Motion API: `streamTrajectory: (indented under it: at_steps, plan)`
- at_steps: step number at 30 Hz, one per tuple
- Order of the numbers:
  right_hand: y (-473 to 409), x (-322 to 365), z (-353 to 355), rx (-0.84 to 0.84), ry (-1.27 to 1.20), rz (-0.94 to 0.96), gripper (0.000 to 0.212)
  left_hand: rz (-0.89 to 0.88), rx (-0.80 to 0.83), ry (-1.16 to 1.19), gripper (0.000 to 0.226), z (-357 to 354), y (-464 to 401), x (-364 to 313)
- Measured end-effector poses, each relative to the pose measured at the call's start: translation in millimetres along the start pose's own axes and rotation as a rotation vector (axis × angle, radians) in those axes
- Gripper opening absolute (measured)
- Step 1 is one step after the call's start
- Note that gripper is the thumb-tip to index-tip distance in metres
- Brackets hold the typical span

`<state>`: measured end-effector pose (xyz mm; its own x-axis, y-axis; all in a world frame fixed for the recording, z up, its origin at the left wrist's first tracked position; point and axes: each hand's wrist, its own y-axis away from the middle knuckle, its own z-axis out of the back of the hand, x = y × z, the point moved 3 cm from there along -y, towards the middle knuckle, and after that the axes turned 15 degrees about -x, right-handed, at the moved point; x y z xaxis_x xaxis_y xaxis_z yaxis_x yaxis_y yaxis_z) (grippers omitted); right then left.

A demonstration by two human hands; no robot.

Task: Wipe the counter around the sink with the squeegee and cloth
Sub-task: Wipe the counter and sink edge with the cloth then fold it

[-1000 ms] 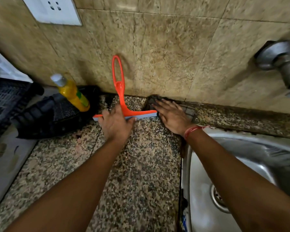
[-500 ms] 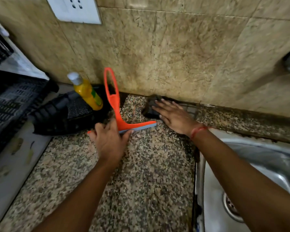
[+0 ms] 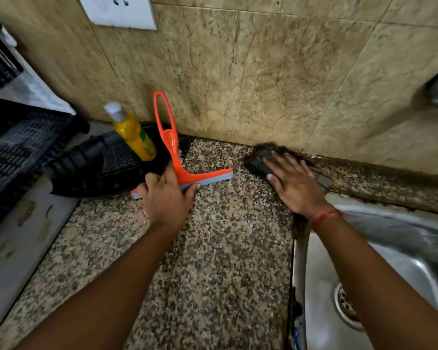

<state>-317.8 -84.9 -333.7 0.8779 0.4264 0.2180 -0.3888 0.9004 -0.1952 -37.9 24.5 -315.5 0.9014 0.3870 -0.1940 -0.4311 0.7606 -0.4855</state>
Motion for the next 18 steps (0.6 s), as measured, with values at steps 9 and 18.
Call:
streamTrajectory:
  at_steps: [9, 18]
  plan:
    - [27, 55, -6, -0.013, 0.04, -0.072, 0.053, -0.003, 0.136, 0.068, 0.07, -7, -29, -17]
    - [37, 22, -1, -0.052, 0.051, -0.169, 0.054, -0.144, 0.042, 0.261, 0.046, -6, -15, -30]
